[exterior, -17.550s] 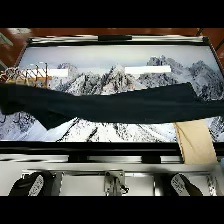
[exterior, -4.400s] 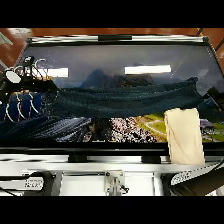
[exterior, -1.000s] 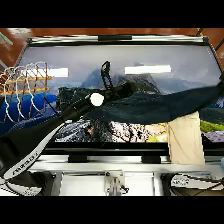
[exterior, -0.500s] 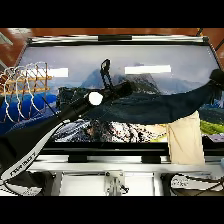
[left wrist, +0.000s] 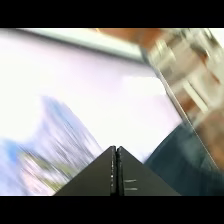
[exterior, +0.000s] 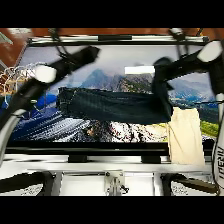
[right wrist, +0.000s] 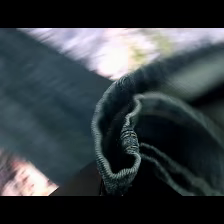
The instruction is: Fold the shirts.
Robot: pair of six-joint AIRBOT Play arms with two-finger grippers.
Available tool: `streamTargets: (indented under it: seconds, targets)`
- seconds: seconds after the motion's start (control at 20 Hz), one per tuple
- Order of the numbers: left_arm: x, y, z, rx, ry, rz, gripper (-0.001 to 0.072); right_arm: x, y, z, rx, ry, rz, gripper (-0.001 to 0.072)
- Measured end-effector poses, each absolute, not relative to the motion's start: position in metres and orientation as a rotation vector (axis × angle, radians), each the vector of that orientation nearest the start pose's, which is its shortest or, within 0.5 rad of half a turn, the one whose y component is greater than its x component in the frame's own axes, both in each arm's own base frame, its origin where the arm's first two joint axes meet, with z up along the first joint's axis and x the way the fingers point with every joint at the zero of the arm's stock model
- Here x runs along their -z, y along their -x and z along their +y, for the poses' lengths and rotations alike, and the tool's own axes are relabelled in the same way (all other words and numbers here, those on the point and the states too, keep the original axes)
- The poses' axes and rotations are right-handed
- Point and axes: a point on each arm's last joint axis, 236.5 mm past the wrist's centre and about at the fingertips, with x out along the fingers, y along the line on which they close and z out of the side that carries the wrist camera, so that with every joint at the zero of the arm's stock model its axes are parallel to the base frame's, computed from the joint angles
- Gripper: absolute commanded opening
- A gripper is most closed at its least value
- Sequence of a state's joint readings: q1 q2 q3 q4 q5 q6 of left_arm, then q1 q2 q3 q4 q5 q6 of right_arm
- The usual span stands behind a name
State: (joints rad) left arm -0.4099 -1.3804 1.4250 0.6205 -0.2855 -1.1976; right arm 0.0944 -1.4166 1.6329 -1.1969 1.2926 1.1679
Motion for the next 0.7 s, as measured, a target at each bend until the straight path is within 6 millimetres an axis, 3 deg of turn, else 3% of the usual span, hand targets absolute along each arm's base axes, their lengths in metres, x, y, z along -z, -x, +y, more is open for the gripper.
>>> streamTargets:
  seconds: [0.1, 0.2, 0.25, 0.3, 0.35, 0.45, 0.55, 0.65, 0.7]
  targets:
    - [-0.282, -0.503, -0.233, 0.55, 0.507, 0.232, 0.0081, -0.11, -0.425, 0.159, -0.619, 0.157, 1.056, 0.0093]
    - [-0.312, -0.498, -0.194, 0.511, 0.491, 0.169, 0.0081, -0.077, -0.406, 0.175, -0.634, 0.173, 1.167, 0.0096]
    - [-0.325, -0.494, -0.178, 0.494, 0.485, 0.14, 0.0081, -0.062, -0.397, 0.18, -0.632, 0.171, 1.22, 0.0216]
    - [-0.335, -0.49, -0.166, 0.483, 0.481, 0.119, 0.0081, -0.047, -0.389, 0.185, -0.628, 0.162, 1.272, 0.0544]
    - [-0.345, -0.486, -0.156, 0.473, 0.475, 0.099, 0.0081, -0.033, -0.382, 0.191, -0.624, 0.149, 1.316, 0.0671]
    - [-0.357, -0.479, -0.142, 0.459, 0.467, 0.075, 0.0081, -0.017, -0.375, 0.199, -0.618, 0.116, 1.371, 0.0671]
    - [-0.36, -0.473, -0.139, 0.465, 0.454, 0.078, 0.0082, -0.016, -0.375, 0.2, -0.602, 0.096, 1.382, 0.0671]
    - [-0.357, -0.47, -0.139, 0.473, 0.431, 0.095, 0.0082, -0.034, -0.384, 0.188, -0.567, 0.084, 1.349, 0.067]
    - [-0.355, -0.469, -0.139, 0.476, 0.416, 0.106, 0.0082, -0.046, -0.394, 0.173, -0.526, 0.083, 1.321, 0.0671]
